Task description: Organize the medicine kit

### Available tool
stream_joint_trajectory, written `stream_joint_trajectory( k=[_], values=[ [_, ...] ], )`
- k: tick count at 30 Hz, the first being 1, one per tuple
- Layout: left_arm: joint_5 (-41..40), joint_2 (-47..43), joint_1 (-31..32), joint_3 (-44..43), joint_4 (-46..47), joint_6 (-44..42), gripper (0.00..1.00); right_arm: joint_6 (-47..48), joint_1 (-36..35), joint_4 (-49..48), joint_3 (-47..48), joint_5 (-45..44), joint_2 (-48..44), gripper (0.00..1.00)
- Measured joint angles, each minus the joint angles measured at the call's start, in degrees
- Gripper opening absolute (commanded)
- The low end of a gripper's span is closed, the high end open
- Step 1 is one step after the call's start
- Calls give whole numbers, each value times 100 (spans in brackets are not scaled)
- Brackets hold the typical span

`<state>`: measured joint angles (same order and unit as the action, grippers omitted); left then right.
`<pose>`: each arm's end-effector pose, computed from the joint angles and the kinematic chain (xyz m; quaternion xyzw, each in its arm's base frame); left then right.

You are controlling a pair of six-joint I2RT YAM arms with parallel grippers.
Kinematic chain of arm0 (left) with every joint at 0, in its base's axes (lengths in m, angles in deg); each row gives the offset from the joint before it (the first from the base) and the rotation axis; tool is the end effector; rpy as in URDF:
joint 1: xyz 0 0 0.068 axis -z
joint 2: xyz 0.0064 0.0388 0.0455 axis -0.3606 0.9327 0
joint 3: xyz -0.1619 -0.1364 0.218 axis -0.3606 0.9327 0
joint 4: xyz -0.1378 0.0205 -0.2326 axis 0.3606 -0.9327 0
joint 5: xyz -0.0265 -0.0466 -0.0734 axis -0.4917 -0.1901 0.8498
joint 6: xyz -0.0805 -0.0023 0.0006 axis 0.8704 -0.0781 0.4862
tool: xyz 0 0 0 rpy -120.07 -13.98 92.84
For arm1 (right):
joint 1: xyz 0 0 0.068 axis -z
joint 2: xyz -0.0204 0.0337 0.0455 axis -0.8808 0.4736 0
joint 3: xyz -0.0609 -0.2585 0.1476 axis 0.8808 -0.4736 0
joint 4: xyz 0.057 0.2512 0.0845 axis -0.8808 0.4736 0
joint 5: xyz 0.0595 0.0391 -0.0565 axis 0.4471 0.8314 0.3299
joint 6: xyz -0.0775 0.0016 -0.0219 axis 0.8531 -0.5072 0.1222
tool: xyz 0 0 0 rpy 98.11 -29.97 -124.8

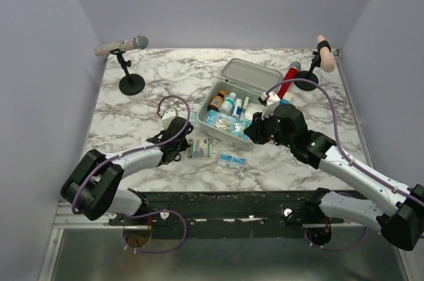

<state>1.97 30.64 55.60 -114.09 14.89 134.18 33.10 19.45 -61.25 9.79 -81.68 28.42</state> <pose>0.2330 -0.1301 0.1499 -0.1604 0.9119 -0.0911 0.3666 0.1868 0.1713 0.2984 -0.1949 0.8353 0.2582 0.4446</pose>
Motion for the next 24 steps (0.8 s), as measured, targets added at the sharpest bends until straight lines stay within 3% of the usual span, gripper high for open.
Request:
stream_joint_trajectory(
  k=[6, 11, 15, 22, 23, 24],
  values=[
    [83, -402, 0, 153, -116, 7, 0, 0, 0, 7, 2, 11, -28, 29],
    [254, -1838, 44, 203, -505, 44, 0, 11, 0, 66, 28, -22, -33, 28],
    [330, -2771, 142, -227, -890, 4, 0, 70, 0, 160, 155, -205, -31, 28],
    [472, -3195, 219, -1093, -1239, -133, 0, 118, 0, 192, 590, -299, -15, 31],
    [481, -3202, 227, -1167, -1259, -155, 2, 118, 0, 190, 610, -297, -15, 32],
    [487, -3193, 232, -1228, -1268, -197, 22, 120, 0, 190, 612, -293, -13, 34]
  ],
)
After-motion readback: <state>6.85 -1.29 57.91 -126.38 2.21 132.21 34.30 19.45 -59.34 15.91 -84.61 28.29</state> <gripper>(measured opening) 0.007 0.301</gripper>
